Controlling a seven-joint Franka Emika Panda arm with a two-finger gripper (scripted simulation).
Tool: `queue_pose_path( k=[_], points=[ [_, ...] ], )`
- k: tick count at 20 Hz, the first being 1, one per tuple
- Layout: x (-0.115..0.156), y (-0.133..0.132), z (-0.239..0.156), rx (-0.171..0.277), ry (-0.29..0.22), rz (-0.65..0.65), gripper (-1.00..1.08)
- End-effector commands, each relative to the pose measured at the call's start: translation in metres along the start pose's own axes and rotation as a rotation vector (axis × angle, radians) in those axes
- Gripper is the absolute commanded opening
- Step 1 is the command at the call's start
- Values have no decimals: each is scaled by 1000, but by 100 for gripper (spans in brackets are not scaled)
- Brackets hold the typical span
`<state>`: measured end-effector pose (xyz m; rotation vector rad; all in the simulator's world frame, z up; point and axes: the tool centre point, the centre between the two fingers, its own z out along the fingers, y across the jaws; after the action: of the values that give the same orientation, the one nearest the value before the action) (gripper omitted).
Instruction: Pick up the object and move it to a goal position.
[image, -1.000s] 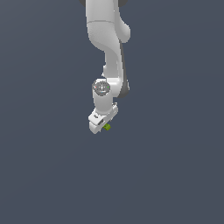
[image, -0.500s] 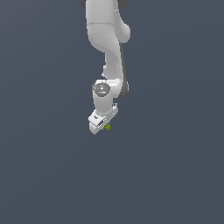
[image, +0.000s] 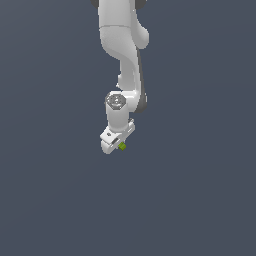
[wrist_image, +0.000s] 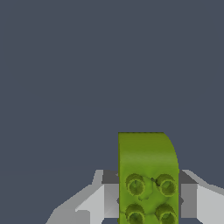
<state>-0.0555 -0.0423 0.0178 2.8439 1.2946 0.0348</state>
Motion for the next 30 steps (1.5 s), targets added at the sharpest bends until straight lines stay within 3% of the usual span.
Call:
queue_pose_path(
  k=[1, 6, 20, 30],
  points=[
    [7, 9, -7, -28, 16, 8, -100],
    [29, 43, -33, -131, 74, 41, -100],
    [86, 142, -171, -516, 293, 161, -100],
    [97, 170, -250, -698, 394, 218, -100]
  ],
)
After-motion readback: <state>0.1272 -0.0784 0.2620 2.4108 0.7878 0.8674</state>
